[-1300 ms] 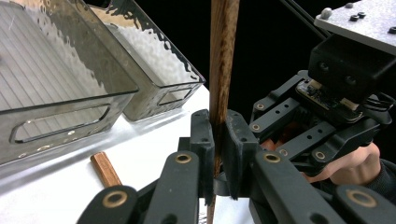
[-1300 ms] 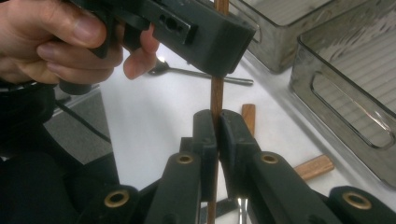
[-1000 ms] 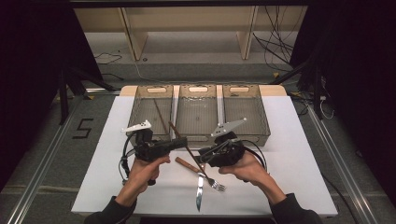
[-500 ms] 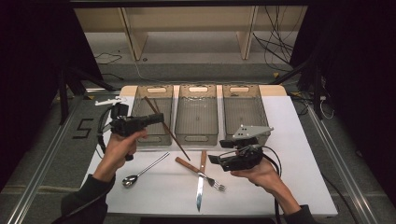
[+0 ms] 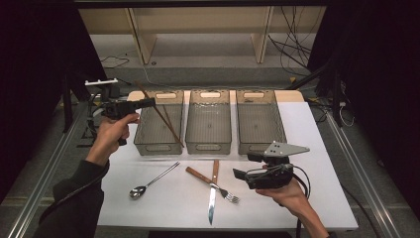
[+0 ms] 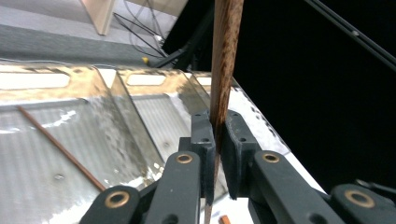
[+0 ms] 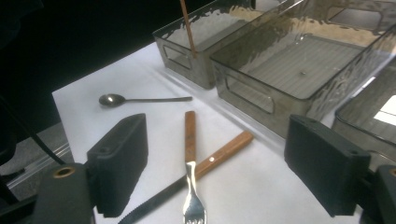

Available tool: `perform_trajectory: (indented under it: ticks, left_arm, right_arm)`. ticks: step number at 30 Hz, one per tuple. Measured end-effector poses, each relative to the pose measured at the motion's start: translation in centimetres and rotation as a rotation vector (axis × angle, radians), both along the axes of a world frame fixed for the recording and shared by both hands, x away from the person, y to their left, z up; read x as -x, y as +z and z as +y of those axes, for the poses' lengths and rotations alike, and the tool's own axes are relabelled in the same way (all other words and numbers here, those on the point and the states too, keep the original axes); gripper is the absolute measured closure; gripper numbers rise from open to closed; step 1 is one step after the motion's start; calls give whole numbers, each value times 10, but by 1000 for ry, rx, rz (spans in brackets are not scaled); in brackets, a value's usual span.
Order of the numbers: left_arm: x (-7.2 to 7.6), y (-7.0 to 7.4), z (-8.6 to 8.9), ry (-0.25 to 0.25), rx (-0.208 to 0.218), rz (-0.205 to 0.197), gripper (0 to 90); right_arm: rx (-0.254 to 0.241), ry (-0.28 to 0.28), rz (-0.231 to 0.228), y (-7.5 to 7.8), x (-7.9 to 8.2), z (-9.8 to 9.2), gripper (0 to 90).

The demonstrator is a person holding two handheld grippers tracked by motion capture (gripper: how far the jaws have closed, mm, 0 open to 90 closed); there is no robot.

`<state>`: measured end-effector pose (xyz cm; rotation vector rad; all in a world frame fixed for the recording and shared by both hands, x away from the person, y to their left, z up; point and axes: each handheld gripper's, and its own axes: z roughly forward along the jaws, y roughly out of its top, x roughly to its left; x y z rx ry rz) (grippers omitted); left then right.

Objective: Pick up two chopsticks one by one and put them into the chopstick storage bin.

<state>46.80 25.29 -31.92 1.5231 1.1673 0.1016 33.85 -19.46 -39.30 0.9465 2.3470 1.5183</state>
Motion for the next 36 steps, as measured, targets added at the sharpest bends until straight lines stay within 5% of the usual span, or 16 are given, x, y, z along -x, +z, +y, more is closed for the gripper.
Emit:
perform_trajectory:
  ticks: [16,24,36]
  left_arm:
    - [-44,-2,13,95,-66,87,838]
    - [-59,-20,9,91,-99,163,838]
    - [-63,-36,-3,67,-125,204,837]
  right_arm:
    - [0,-37,-9,-9,15,-22,178]
    - [1,-44,1,-17,17,-26,174]
    - [-18,-57,-5,-23,21,-29,174]
